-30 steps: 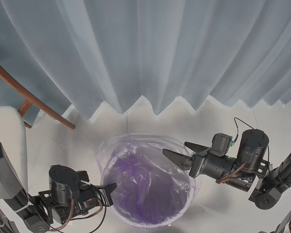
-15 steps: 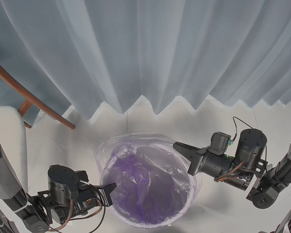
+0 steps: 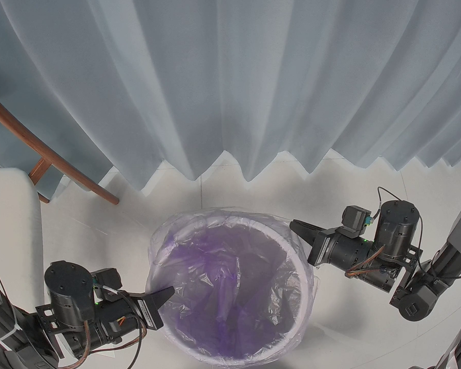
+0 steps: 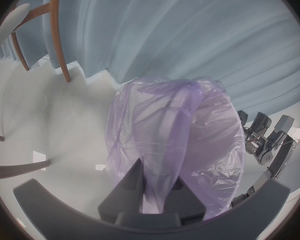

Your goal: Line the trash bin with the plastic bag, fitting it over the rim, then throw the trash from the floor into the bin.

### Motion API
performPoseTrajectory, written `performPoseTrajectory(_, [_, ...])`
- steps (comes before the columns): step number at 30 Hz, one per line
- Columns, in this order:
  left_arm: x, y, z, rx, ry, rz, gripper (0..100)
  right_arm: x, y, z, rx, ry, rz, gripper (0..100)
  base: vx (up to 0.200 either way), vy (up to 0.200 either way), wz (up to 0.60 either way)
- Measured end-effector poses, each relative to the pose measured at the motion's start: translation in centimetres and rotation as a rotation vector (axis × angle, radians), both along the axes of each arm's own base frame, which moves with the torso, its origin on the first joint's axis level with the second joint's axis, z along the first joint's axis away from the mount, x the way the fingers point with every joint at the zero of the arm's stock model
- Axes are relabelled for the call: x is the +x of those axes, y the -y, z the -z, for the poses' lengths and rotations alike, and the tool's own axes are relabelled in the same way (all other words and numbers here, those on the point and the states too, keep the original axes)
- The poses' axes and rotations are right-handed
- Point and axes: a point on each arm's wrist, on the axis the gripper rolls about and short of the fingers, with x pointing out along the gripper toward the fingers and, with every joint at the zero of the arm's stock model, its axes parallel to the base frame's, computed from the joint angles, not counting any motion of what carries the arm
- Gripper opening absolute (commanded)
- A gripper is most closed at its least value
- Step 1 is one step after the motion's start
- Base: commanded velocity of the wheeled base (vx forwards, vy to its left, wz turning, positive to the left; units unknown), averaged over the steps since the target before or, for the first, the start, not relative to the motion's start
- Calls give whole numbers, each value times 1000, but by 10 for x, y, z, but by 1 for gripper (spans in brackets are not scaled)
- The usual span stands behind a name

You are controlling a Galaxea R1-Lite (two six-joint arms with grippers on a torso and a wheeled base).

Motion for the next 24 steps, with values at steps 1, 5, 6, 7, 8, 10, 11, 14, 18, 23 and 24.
performPoseTrajectory(1, [-1, -1, -2, -11, 6, -2, 0, 1, 0, 1, 0, 2, 1, 0, 0, 0, 0])
performPoseTrajectory(5, [-2, -2, -8, -46, 31, -8, 0, 7, -4, 6, 8, 15, 3, 0, 0, 0, 0])
performPoseTrajectory(6, [-2, -2, -9, -53, 37, -8, 0, 8, -5, 7, 12, 23, 4, 0, 0, 0, 0])
performPoseTrajectory(7, [-2, -2, -10, -57, 42, -9, 0, 10, -5, 9, 15, 29, 5, 0, 0, 0, 0])
performPoseTrajectory(8, [-3, -2, -11, -60, 45, -10, 0, 11, -6, 10, 15, 31, 5, 0, 0, 0, 0])
performPoseTrajectory(10, [-3, -3, -12, -63, 49, -11, 0, 12, -7, 14, 8, 26, 5, 100, 0, 0, 0])
performPoseTrajectory(11, [-3, -3, -12, -64, 50, -11, 0, 12, -6, 16, 5, 21, 6, 100, 0, 0, 0])
performPoseTrajectory(14, [-2, -2, -13, -67, 55, -12, 0, 12, -6, 15, 13, 17, 9, 100, 0, 0, 0])
performPoseTrajectory(18, [0, -1, -15, -72, 63, -12, 0, 14, 3, 7, 48, 20, 48, 100, 0, 0, 0])
performPoseTrajectory(23, [7, 2, -16, -75, 72, -20, 0, 22, 29, -5, 92, 30, 145, 100, 0, 0, 0])
performPoseTrajectory(24, [9, 3, -17, -76, 76, -23, 0, 24, 35, -8, 101, 30, 165, 100, 0, 0, 0])
